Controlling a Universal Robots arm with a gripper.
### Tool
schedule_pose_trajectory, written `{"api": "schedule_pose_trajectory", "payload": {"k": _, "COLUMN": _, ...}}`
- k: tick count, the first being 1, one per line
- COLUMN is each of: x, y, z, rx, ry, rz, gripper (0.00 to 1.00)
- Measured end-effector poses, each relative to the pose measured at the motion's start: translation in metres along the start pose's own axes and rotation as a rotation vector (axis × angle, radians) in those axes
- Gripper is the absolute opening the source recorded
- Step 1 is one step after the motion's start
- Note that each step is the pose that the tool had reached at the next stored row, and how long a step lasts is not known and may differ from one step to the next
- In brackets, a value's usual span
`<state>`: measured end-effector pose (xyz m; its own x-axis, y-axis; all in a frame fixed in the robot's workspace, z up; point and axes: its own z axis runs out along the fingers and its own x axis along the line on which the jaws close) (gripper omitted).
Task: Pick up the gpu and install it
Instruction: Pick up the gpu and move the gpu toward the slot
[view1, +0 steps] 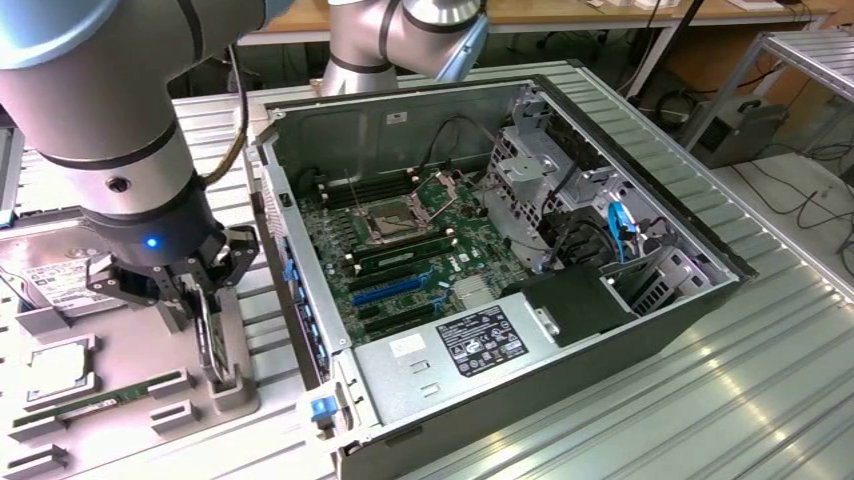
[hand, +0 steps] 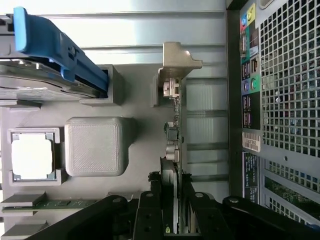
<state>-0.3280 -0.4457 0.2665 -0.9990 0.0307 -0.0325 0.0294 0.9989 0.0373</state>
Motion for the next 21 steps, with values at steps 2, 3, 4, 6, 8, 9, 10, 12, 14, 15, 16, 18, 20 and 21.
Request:
{"api": "schedule_pose_trajectory", "payload": {"k": 2, "x": 0.000, "y": 0.0001, "z": -0.0072, "rx": -0.0003, "ry": 0.0002, "rz": 0.000, "gripper": 0.26}}
{"api": "schedule_pose_trajectory", "payload": {"k": 3, "x": -0.001, "y": 0.0003, "z": -0.0165, "rx": -0.0006, "ry": 0.0001, "rz": 0.000, "gripper": 0.26}}
{"api": "schedule_pose_trajectory", "payload": {"k": 4, "x": -0.001, "y": 0.0004, "z": -0.0246, "rx": -0.0007, "ry": 0.0002, "rz": 0.000, "gripper": 0.26}}
{"api": "schedule_pose_trajectory", "payload": {"k": 6, "x": -0.003, "y": 0.0000, "z": -0.0381, "rx": -0.0009, "ry": 0.0002, "rz": 0.000, "gripper": 0.26}}
{"api": "schedule_pose_trajectory", "payload": {"k": 8, "x": -0.004, "y": -0.0005, "z": -0.0492, "rx": -0.0009, "ry": 0.0002, "rz": 0.000, "gripper": 0.26}}
{"api": "schedule_pose_trajectory", "payload": {"k": 9, "x": -0.004, "y": -0.0008, "z": -0.0538, "rx": -0.0010, "ry": 0.0003, "rz": 0.000, "gripper": 0.26}}
{"api": "schedule_pose_trajectory", "payload": {"k": 10, "x": -0.005, "y": -0.0013, "z": -0.0595, "rx": -0.0010, "ry": 0.0002, "rz": 0.000, "gripper": 0.26}}
{"api": "schedule_pose_trajectory", "payload": {"k": 12, "x": -0.006, "y": -0.0025, "z": -0.0688, "rx": -0.0010, "ry": 0.0003, "rz": 0.000, "gripper": 0.26}}
{"api": "schedule_pose_trajectory", "payload": {"k": 14, "x": -0.008, "y": -0.0043, "z": -0.0779, "rx": -0.0011, "ry": 0.0001, "rz": 0.000, "gripper": 0.26}}
{"api": "schedule_pose_trajectory", "payload": {"k": 15, "x": -0.009, "y": -0.0059, "z": -0.0848, "rx": -0.0010, "ry": 0.0003, "rz": 0.000, "gripper": 0.26}}
{"api": "schedule_pose_trajectory", "payload": {"k": 16, "x": -0.011, "y": -0.0083, "z": -0.0934, "rx": -0.0011, "ry": 0.0002, "rz": 0.000, "gripper": 0.26}}
{"api": "schedule_pose_trajectory", "payload": {"k": 18, "x": -0.014, "y": -0.0113, "z": -0.1031, "rx": -0.0011, "ry": 0.0002, "rz": 0.000, "gripper": 0.26}}
{"api": "schedule_pose_trajectory", "payload": {"k": 20, "x": -0.018, "y": -0.0149, "z": -0.1133, "rx": -0.0015, "ry": 0.0002, "rz": 0.000, "gripper": 0.26}}
{"api": "schedule_pose_trajectory", "payload": {"k": 21, "x": -0.021, "y": -0.0164, "z": -0.1181, "rx": -0.0018, "ry": 0.0003, "rz": 0.000, "gripper": 0.26}}
